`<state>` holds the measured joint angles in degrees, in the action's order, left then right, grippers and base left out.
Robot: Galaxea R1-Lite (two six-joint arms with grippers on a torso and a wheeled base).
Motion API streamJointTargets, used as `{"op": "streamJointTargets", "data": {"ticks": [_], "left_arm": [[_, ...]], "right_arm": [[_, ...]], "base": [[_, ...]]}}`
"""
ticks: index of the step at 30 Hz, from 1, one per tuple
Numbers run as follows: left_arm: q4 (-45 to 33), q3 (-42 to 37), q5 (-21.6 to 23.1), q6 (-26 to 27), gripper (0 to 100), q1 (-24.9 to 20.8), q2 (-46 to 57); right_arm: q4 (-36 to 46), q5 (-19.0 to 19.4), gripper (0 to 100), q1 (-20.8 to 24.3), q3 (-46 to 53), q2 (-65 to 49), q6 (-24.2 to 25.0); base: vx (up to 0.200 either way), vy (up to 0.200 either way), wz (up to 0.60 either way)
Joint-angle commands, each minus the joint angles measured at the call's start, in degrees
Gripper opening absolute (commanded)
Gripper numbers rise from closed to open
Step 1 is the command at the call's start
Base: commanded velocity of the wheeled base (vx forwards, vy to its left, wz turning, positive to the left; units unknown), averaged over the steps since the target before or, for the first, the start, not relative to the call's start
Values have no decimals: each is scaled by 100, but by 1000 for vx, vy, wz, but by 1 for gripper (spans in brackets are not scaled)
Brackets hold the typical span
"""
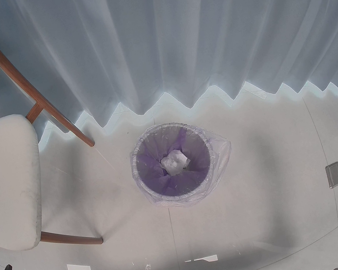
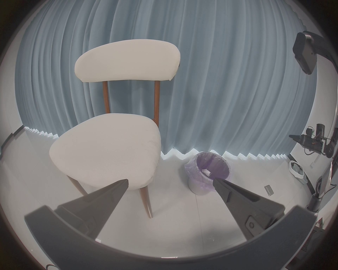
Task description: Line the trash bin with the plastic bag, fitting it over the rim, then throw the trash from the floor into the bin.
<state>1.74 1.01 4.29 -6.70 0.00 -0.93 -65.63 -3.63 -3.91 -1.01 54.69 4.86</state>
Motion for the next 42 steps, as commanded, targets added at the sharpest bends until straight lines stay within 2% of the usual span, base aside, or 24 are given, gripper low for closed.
{"op": "streamJointTargets", "data": {"ticks": [1, 2, 7, 8, 9, 10, 13, 15, 16, 19, 21, 25, 26, 27, 29, 30, 31, 33, 34, 37, 39, 40, 42], "left_arm": [[1, -101, 19, -6, 100, 0, 93], [1, -101, 19, -15, 100, 0, 93], [1, -101, 10, -15, 100, -9, 93], [1, -101, 10, -15, 100, -9, 93], [1, -101, 28, 11, 100, -9, 93], [-7, -101, 46, 38, 100, -9, 93], [-25, -101, -42, 143, 100, -9, 93], [-25, -101, -165, 64, 100, -9, 93], [-25, -101, -174, 46, 100, -9, 93], [10, -101, -464, -481, 100, -9, 93], [10, -101, -491, -569, 100, -9, 93], [1, -101, -482, -375, 100, 0, 93], [-34, -101, -412, 126, 100, -9, 93], [-51, -101, -385, 354, 100, -9, 93], [-122, -101, 81, 978, 100, -9, 93], [-148, -101, 362, 1101, 100, -9, 93], [-201, -92, 837, 1233, 100, -9, 93], [-271, -75, 1223, 1224, 100, -9, 93], [-271, -66, 1214, 1189, 100, -9, 93], [-201, -92, 872, 855, 100, 0, 93], [-192, -92, 327, 758, 100, 0, 93], [-192, -92, -86, 723, 100, 0, 93], [-209, -101, -535, 706, 100, 0, 93]], "right_arm": [[1589, 12, 100, -31, -31, -2085, -152], [1712, 12, 100, -31, -31, -2164, -170], [4190, 82, 100, -13, -22, -4177, -469], [4190, 82, 100, -13, -22, -4177, -469], [5113, 152, 100, 5, 48, -4968, -609], [5465, 152, 100, 84, 92, -5100, -697], [5728, 144, 100, 136, 101, -4994, -759], [6291, 126, 100, 136, 101, -5003, -768], [6326, 126, 100, 136, 101, -5003, -768], [6546, 170, 100, 145, 101, -5012, -425], [6599, 170, 100, 145, 92, -5020, -451], [6599, 179, 100, 145, 92, -5020, -460], [6590, 205, 100, 154, 92, -5020, -469], [6590, 223, 100, 154, 92, -5020, -469], [6599, 275, 100, 163, 84, -5029, -469], [6607, 275, 100, 180, 84, -5038, -469], [6607, 275, 100, 224, 84, -5100, -469], [6599, 275, 100, 268, 92, -5170, -469], [6599, 275, 100, 286, 92, -5214, -469], [6599, 275, 100, 347, 84, -5390, -469], [6599, 267, 100, 374, 92, -5451, -469], [6590, 258, 100, 374, 92, -5460, -460], [6590, 249, 100, 374, 92, -5460, -434]], "base": [[0, 0, 0], [0, 0, 0], [0, 0, 0], [0, 0, 0], [0, 0, 0], [0, 0, 0], [0, 0, 0], [0, 0, 0], [0, 0, 0], [0, 0, 0], [0, 0, 0], [0, 0, 0], [0, 0, 0], [0, 0, 0], [0, 0, 0], [0, 0, 0], [0, 0, 0], [0, 0, 0], [0, 0, 0], [0, 0, 0], [0, 0, 0], [0, 0, 0], [0, 0, 0]]}}
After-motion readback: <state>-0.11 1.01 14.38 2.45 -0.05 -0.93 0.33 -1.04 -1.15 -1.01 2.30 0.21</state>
